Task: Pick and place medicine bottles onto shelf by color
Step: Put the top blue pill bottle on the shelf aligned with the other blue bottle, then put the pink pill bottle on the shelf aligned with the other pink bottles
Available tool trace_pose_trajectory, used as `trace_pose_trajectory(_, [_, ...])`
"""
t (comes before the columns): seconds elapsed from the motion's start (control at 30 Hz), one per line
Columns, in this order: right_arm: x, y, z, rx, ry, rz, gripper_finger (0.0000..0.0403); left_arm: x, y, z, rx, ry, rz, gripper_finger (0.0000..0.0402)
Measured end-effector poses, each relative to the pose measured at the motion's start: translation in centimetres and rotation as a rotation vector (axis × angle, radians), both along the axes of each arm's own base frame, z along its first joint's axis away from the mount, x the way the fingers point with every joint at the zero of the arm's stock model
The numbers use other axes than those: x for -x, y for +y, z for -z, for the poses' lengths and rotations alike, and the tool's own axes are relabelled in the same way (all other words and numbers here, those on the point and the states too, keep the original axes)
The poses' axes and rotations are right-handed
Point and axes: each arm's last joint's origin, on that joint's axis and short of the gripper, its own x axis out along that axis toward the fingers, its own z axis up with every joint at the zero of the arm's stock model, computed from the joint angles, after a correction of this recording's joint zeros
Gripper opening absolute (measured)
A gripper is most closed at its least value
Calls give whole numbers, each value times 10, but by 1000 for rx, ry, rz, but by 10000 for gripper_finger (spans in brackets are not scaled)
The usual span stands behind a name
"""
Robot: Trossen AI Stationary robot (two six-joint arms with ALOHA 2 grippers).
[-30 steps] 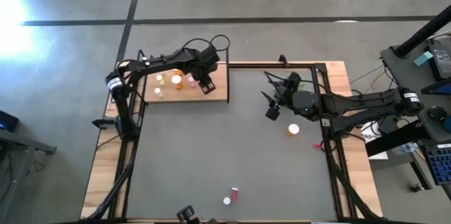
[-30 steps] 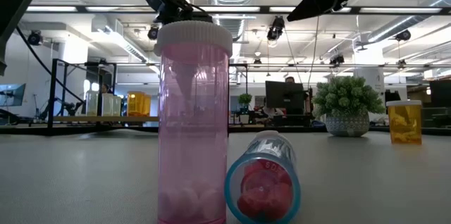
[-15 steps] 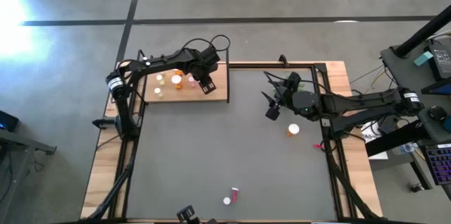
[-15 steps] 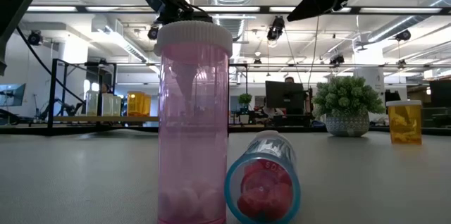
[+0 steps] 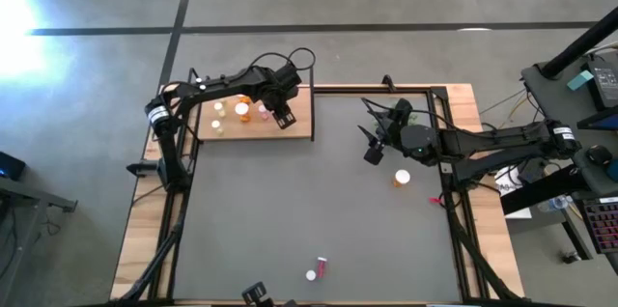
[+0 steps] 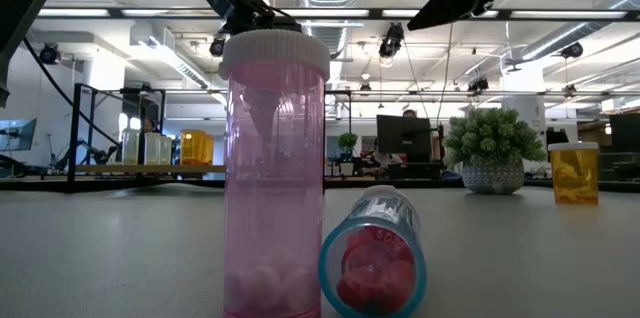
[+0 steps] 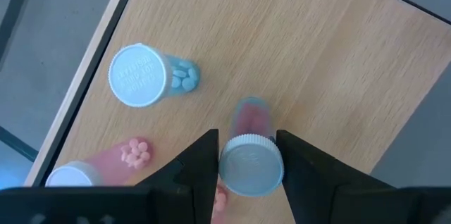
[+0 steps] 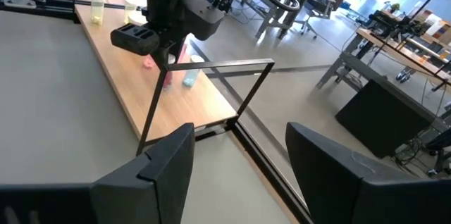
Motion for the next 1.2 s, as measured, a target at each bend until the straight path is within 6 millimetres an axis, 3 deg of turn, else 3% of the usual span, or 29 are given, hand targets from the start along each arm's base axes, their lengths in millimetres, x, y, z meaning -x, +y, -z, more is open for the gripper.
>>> trace_pose_trajectory(0.5, [0, 0, 0, 0, 0, 0, 215, 0, 0, 0, 10, -10, -18, 124])
trace_pose_trajectory(0.93, [0, 0, 1, 0, 2, 0, 215, 0, 0, -1, 14, -16, -15, 167])
trace_pose_trajectory(1.2, [0, 0, 1, 0, 2, 0, 215, 3, -6, -20, 27, -92, 7, 189])
